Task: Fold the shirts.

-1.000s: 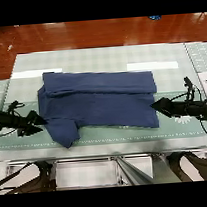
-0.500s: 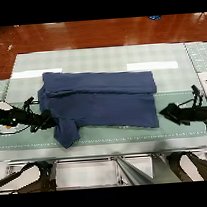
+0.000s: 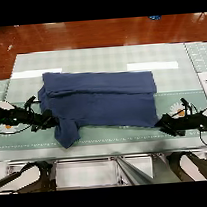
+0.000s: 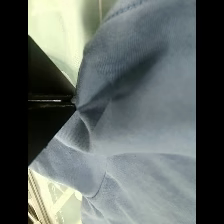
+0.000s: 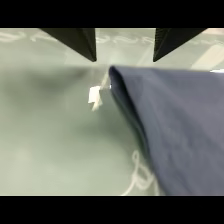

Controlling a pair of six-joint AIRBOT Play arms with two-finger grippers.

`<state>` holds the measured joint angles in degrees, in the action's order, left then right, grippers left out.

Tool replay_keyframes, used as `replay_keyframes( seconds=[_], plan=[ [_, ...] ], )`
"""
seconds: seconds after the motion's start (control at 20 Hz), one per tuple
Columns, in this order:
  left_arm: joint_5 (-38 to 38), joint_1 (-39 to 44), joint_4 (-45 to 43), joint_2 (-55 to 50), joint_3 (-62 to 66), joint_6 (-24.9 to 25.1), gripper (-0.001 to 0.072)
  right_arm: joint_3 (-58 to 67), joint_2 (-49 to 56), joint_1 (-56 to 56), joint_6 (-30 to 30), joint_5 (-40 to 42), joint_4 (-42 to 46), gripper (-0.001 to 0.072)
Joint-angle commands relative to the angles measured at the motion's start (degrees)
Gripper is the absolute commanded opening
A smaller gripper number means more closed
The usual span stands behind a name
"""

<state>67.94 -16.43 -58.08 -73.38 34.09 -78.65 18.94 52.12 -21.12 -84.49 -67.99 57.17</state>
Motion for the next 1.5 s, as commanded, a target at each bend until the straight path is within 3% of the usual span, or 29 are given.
replay_keyframes(
  seconds=[0.0, 0.1, 0.2, 0.25, 0.45, 0.65, 1.2, 1.45],
  plan=[
    [0.2, 0.0, -0.1, 0.0, 0.0, 0.2, 0.0015, 0.1, 4.6, 3.1, -0.1, 9.6, -4.9, 0.0411],
    [0.2, 0.0, -0.1, 0.0, 0.0, 0.2, 0.0015, 1.6, 7.3, 6.5, 1.0, 13.6, -8.3, 0.0367],
    [1.2, -0.1, -0.1, 0.0, 1.4, 0.9, 0.0015, 5.1, 8.6, 9.1, 4.2, 13.6, -9.7, 0.0097],
    [1.9, -0.3, -0.1, 0.2, 2.9, 0.9, 0.0015, 7.4, 8.4, 9.6, 5.4, 12.3, -9.5, 0.0027],
    [3.1, -2.5, 3.4, 0.8, 12.6, 1.1, 0.0015, 16.3, 7.9, 9.4, 5.9, 5.2, -4.6, 0.0027],
    [-0.7, -1.7, 10.5, -1.5, 22.8, 0.8, 0.0014, 21.9, 8.7, 9.4, 5.3, 8.2, -5.6, 0.0027],
    [-0.1, 5.3, 11.0, -29.9, 57.2, -6.7, 0.0014, 43.0, 34.1, 9.4, 8.4, 11.7, -13.8, 0.0027],
    [-0.3, 6.8, 11.0, -37.2, 63.1, -7.7, 0.0015, 50.4, 41.4, 9.4, 8.4, 13.5, -16.0, 0.0027]
  ],
)
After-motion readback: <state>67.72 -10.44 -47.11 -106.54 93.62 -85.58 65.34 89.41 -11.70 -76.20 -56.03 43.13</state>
